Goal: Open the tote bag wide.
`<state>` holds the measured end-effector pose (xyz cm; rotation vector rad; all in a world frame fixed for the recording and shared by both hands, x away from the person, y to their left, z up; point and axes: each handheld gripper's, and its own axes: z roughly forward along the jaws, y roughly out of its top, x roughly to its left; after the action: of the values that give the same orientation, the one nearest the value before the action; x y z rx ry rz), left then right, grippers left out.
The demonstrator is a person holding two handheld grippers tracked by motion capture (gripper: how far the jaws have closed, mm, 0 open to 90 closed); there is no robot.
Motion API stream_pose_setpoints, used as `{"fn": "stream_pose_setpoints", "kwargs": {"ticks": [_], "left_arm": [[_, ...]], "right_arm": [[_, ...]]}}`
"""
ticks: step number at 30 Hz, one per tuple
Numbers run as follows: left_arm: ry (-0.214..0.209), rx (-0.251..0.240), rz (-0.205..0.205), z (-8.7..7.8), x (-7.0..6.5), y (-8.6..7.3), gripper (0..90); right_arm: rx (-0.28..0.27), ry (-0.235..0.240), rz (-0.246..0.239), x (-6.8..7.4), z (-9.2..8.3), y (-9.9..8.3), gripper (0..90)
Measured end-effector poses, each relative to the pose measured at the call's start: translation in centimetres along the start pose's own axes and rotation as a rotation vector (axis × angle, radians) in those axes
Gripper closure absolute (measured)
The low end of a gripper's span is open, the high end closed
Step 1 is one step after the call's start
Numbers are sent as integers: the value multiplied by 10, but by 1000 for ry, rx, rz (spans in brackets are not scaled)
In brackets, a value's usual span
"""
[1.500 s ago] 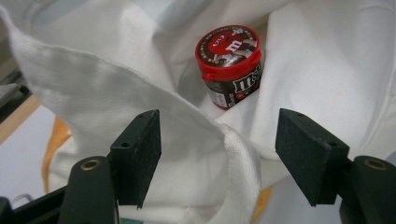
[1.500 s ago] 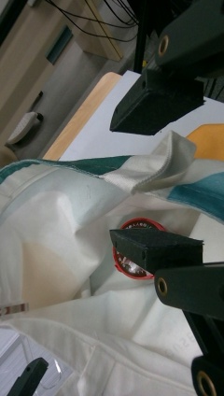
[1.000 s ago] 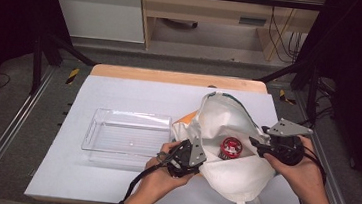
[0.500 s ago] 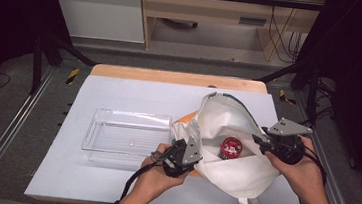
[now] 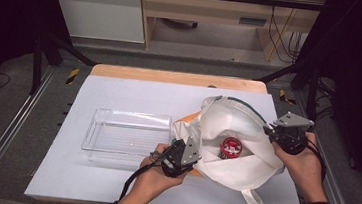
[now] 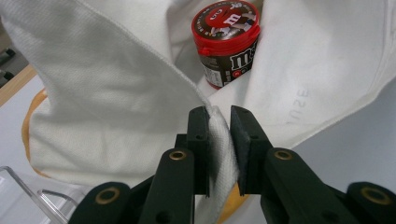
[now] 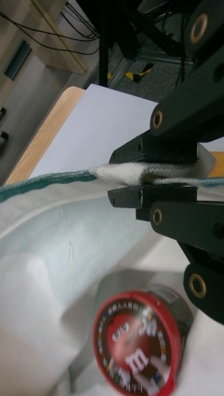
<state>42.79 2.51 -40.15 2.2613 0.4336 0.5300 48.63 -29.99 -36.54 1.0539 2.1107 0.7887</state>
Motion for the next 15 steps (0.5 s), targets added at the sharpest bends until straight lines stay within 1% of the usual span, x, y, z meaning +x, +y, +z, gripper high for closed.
{"fn": "stream_pose_setpoints", "kwargs": {"ticks": [4, 6, 9, 11, 12, 14, 15], "left_arm": [[-5, 5, 0, 1, 0, -2, 789], [-9, 10, -5, 3, 0, -4, 792], [-9, 17, -3, 5, -1, -6, 798], [-8, 20, -3, 5, -1, -7, 801], [-10, 15, -9, 4, 0, -8, 802], [-14, 6, -15, 1, 1, -8, 803], [-13, 3, -16, -1, 1, -8, 803]], "right_arm": [[19, -7, 21, -8, 10, -8, 814], [33, -4, 35, -10, 13, -12, 815], [36, -2, 50, -12, 18, -17, 816], [41, -16, 46, -13, 19, -19, 816], [41, -17, 43, -14, 18, -19, 816], [30, -14, 57, -14, 16, -18, 816], [26, -17, 47, -14, 13, -16, 816]]}}
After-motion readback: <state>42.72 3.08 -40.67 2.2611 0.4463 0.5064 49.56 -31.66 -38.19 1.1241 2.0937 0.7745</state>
